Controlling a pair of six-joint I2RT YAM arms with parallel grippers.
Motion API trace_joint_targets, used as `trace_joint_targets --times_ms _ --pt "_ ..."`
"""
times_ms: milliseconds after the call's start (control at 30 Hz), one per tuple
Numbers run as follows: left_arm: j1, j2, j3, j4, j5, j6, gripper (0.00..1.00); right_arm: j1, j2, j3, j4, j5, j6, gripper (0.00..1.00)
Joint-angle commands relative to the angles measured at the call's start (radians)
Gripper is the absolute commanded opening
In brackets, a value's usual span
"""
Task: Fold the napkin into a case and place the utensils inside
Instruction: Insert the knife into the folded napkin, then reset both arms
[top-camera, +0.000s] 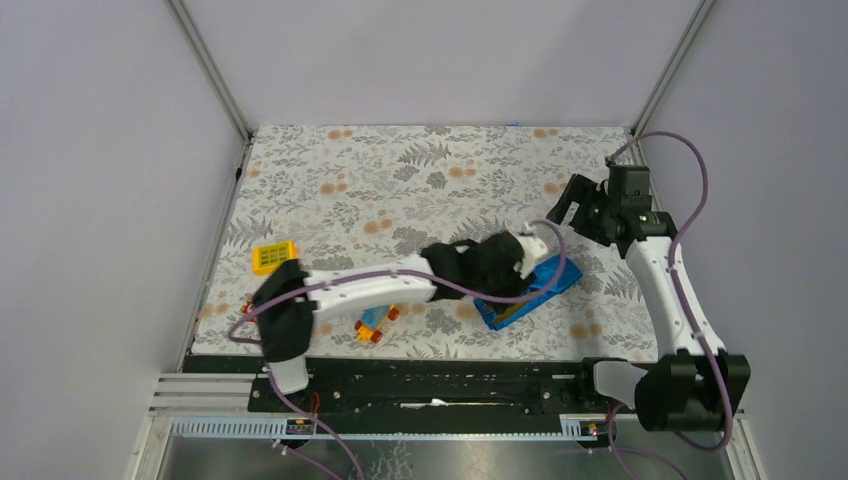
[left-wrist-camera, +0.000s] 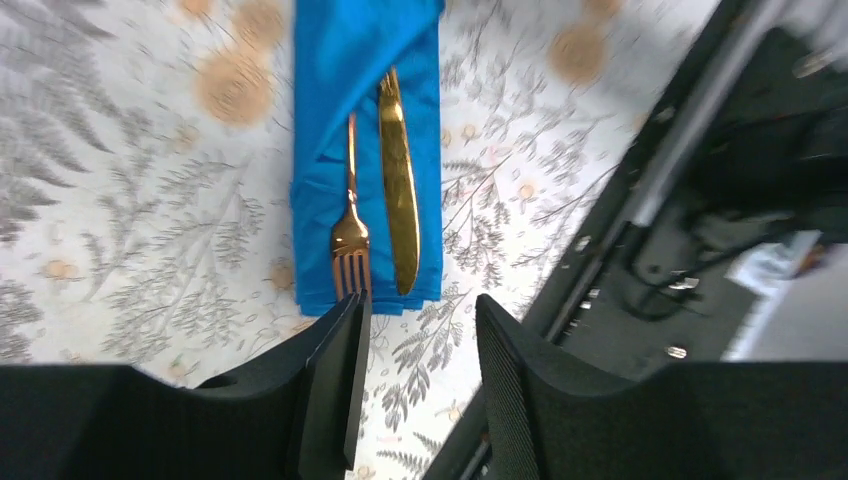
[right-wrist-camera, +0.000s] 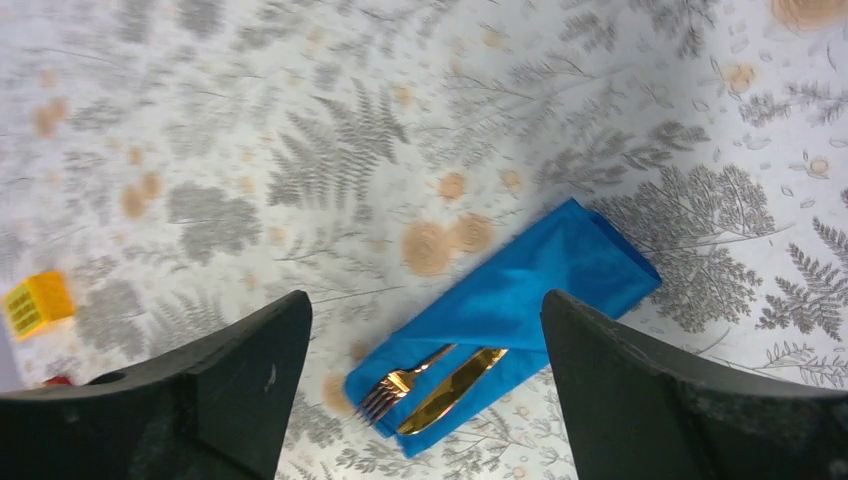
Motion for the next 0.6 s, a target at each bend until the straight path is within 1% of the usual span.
trace_joint_targets --times_ms 0,67,167,233,300,333,367,467,567 --pt "0.147 -0.283 -0.024 0.019 0.186 -0.07 0.49 0.034 -0.161 0.147 -0.119 -0.077 -0.033 0.95" --pt "0.264 -0.398 -0.029 0.019 0.278 -0.091 0.51 0.034 -0.221 0.209 -0.118 -0.153 -0.026 0.99" --pt "0.404 -0.524 -0.002 0.003 0.361 -0.093 0.58 0.034 -0.29 0.311 -0.107 -0.223 -0.019 1.0" --pt "0.48 -0.57 0.06 -0.033 0.379 -0.067 0.63 0.034 -0.314 0.386 -0.115 -0.238 -0.015 1.0" --pt "0.527 -0.587 0.155 -0.095 0.38 -0.032 0.66 0.034 -0.324 0.472 -0.134 -0.21 -0.015 1.0" --pt "0.541 -0.589 0.23 -0.129 0.364 -0.016 0.91 0.034 -0.324 0.507 -0.143 -0.194 -0.021 1.0" --pt "0.551 -0.591 0.284 -0.163 0.345 -0.001 0.98 0.034 -0.324 0.542 -0.152 -0.159 -0.025 1.0" --pt "0.558 -0.624 0.384 -0.204 0.269 0.037 0.99 0.033 -0.323 0.635 -0.167 -0.121 -0.042 1.0" --pt "0.558 -0.689 0.408 -0.18 0.177 0.061 0.99 0.034 -0.322 0.707 -0.172 -0.107 -0.063 1.0"
